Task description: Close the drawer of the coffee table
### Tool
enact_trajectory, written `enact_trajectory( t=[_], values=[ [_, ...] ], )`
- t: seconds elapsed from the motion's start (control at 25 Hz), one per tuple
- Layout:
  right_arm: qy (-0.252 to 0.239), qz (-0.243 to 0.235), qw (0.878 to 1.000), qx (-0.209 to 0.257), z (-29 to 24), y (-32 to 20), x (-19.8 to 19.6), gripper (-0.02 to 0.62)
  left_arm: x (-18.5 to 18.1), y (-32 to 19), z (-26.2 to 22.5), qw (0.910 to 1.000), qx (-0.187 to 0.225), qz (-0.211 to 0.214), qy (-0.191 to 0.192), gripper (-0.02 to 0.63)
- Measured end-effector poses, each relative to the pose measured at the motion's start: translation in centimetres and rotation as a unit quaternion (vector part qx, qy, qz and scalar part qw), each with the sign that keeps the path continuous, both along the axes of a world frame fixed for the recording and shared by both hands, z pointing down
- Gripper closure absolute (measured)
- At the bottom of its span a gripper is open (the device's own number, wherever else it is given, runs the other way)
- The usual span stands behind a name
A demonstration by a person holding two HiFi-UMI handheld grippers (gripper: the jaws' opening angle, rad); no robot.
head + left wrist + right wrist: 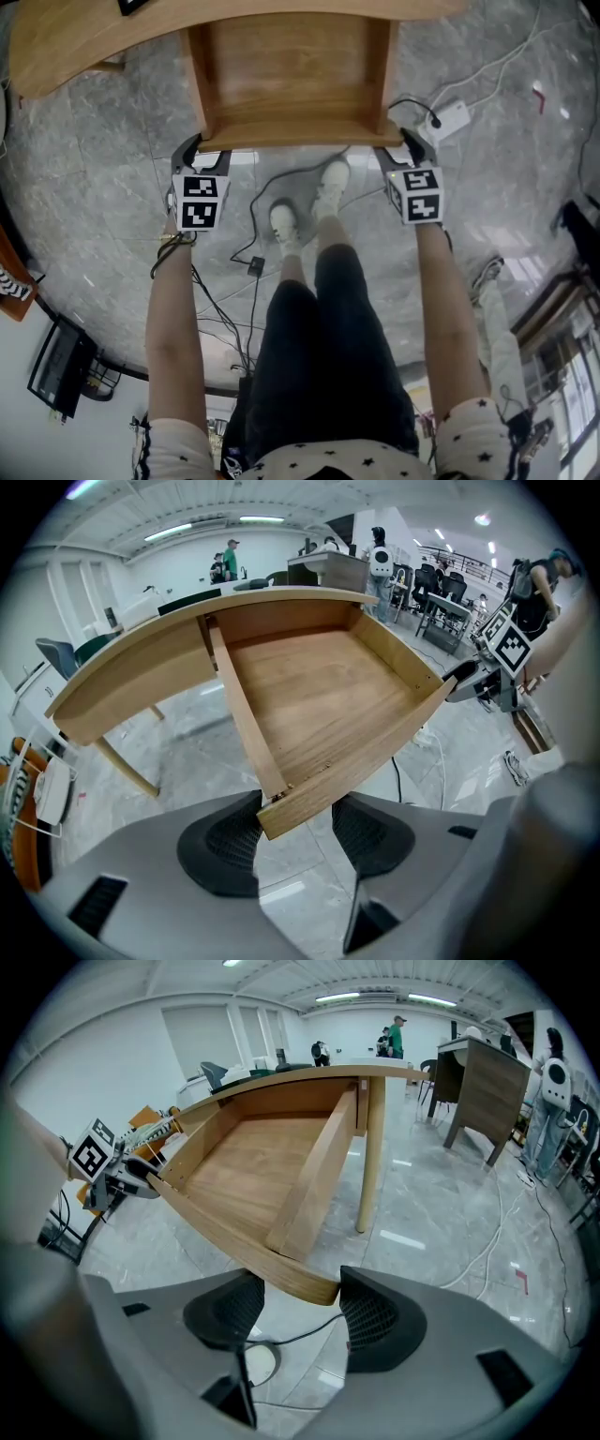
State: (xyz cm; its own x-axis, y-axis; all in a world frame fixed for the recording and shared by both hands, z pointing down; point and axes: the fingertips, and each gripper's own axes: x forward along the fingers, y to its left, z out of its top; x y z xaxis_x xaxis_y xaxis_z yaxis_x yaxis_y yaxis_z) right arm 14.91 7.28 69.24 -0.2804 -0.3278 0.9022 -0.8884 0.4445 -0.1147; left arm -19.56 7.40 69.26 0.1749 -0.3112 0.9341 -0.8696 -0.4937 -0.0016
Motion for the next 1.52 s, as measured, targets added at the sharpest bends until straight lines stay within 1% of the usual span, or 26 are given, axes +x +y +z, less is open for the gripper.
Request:
enact_trajectory(
  t=[0.16,0.32,0.72,1.0,1.52],
  values=[
    [0.0,0.003,1.0,-0.005,-0.6,-0.1,0.0,0.353,-0.2,0.3,-0.3,0.9999,-0.011,0.001,-0.004,0.38],
    [-0.001,0.004,1.0,-0.014,-1.5,-0.2,0.1,0.353,0.1,-0.1,-1.4,0.9999,-0.013,0.001,0.0,0.38],
    [-0.004,0.006,1.0,-0.03,-3.0,-0.3,0.0,0.353,-0.1,0.0,-2.9,0.9992,-0.039,0.0,-0.004,0.38],
    [-0.008,0.004,0.999,-0.032,-4.0,-0.8,0.3,0.353,0.3,-0.3,-3.8,0.9992,-0.04,-0.005,0.0,0.38],
    [-0.016,0.002,0.999,-0.03,-4.8,-1.1,0.3,0.353,0.4,-0.5,-4.7,0.9987,-0.049,-0.012,-0.005,0.38]
  ],
)
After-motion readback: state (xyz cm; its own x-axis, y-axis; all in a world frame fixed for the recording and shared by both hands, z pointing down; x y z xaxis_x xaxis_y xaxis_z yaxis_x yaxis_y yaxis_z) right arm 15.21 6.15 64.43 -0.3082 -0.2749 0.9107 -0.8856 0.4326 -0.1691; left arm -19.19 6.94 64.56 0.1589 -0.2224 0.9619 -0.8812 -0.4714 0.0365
